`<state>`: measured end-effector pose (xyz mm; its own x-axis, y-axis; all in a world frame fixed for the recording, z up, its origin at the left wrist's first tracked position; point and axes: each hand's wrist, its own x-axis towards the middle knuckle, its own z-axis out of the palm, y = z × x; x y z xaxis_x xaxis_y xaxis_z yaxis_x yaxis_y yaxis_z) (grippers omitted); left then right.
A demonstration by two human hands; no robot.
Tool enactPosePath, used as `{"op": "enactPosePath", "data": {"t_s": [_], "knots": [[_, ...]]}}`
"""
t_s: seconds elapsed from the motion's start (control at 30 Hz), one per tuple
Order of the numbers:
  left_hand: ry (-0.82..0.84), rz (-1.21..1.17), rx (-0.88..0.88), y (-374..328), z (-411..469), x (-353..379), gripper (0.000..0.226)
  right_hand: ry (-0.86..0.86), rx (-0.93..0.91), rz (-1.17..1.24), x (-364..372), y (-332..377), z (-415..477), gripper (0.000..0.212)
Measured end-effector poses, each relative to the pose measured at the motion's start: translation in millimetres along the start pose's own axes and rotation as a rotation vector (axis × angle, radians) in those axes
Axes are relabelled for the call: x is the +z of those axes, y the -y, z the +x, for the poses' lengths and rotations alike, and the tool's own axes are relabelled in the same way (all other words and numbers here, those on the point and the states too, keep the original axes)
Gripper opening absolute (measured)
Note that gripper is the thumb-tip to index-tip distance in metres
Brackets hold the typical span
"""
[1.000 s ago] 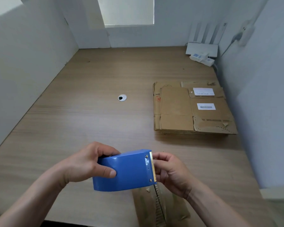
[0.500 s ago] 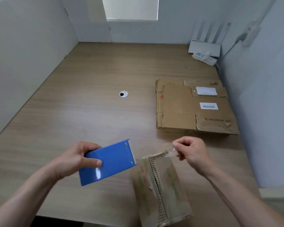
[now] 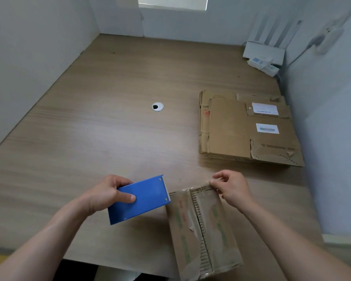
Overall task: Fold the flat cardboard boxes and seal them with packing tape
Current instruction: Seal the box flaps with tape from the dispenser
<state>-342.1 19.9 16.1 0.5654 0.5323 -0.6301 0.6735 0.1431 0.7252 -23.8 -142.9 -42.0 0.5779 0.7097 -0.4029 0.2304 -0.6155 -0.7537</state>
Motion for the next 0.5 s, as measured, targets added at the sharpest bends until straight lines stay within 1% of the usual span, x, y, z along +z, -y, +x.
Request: {"op": "enactPosePath", "data": {"t_s": [0.13, 0.23, 0.27, 0.3, 0.33, 0.4, 0.43, 0.47, 0.5], "knots": [[-0.01, 0.016, -0.014, -2, 4, 5, 0.033, -0.107, -0.084, -0.086, 4, -5, 1, 0.012], [-0.014, 0.028, -0.029, -2, 7, 8, 0.034, -0.134, -0.146, -0.173, 6, -8, 0, 0.01], [-0.017, 0.032, -0.035, -1, 7, 9, 0.034, -0.141, -0.159, -0.194, 8, -10, -1, 0.013], [-0.023, 0.033, -0.041, 0, 7, 9, 0.034, -0.15, -0.15, -0.202, 11, -11, -1, 0.021], [-0.031, 0.028, -0.048, 0, 7, 9, 0.034, -0.162, -0.114, -0.185, 15, -15, -2, 0.034], [-0.041, 0.011, -0.049, -1, 6, 10, 0.034, -0.202, 0.021, -0.136, 19, -21, -3, 0.063], [-0.042, 0.011, -0.045, -2, 6, 11, 0.034, -0.236, 0.039, -0.136, 19, -22, -5, 0.07], [-0.042, 0.018, -0.043, -3, 6, 11, 0.034, -0.282, -0.007, -0.158, 20, -22, -8, 0.069], [-0.044, 0.025, -0.043, -4, 6, 12, 0.034, -0.326, -0.113, -0.195, 21, -19, -12, 0.065]]}}
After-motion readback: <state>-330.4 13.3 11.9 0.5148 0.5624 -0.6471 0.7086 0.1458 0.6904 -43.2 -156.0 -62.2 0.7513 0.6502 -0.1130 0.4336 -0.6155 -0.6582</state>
